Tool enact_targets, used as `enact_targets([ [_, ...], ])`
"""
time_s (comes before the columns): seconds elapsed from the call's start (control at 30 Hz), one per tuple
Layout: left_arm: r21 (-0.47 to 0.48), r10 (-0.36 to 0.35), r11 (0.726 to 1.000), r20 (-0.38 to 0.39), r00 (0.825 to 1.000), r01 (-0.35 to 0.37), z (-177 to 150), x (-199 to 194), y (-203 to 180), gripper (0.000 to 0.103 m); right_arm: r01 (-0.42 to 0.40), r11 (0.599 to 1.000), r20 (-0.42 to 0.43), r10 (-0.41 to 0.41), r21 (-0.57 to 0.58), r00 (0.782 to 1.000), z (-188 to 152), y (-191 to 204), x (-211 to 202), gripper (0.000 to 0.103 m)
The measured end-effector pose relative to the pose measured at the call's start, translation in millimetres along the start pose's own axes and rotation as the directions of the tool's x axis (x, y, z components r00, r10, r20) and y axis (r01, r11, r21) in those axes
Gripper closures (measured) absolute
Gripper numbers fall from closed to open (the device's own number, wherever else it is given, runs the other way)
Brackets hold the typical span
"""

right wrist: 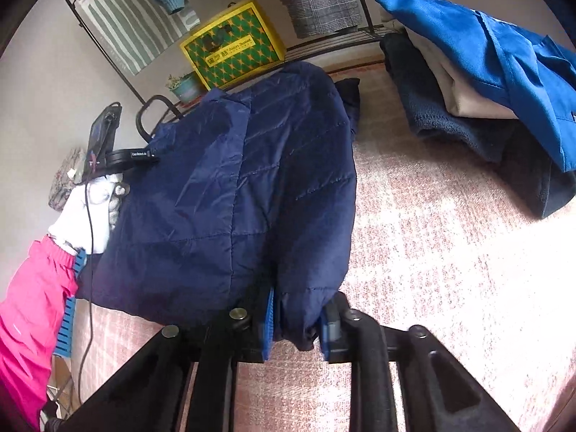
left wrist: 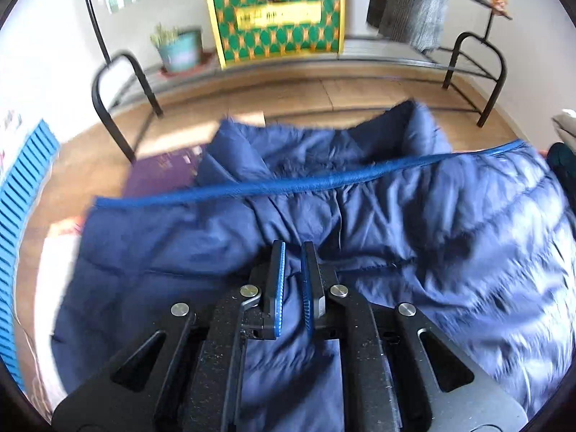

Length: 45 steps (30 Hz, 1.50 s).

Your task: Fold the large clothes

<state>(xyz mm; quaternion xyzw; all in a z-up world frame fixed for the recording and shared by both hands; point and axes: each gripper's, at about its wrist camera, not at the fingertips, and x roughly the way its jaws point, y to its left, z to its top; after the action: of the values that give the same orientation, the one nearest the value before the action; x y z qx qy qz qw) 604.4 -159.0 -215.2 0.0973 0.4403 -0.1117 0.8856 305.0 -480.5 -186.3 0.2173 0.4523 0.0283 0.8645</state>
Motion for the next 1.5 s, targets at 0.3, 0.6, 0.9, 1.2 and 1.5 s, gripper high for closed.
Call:
enact_targets([
  [0.3,0.056,-0.154,0.987,0.076,0.985,0.150,-70.7,-109.6,-11.0,0.093,-0.111,0.985,-0.019,0.114,0.134,0.993,-21.0,-4.1,-7.0,0.039],
  [0.6,0.083,-0.141,0.987,0.011,0.990,0.140,-130.6,-81.8,-51.7,0.093,-0.066,0.944,0.005,0.068,0.322,0.998,-4.7,-11.3,29.7,0.072],
  [0.9,-0.007,-0.192,0.981,0.071,0.979,0.193,-138.2,-104.3,-32.5,0.093,0.141,0.988,0.090,-0.146,0.063,0.985,13.3,52.8,-9.3,0.094],
  [1.2,-0.038,-0.292,0.955,0.022,0.956,0.293,-176.4,-102.5,-40.0,0.094,0.197,0.977,0.185,-0.179,-0.085,0.966,35.9,114.6,-42.1,0.095],
  [1.5,-0.149,-0.359,0.915,0.120,0.926,0.374,-179.9,-182.9,43.8,0.093,0.239,0.917,0.304,-0.139,-0.320,0.942,48.5,222.8,-61.3,0.096],
])
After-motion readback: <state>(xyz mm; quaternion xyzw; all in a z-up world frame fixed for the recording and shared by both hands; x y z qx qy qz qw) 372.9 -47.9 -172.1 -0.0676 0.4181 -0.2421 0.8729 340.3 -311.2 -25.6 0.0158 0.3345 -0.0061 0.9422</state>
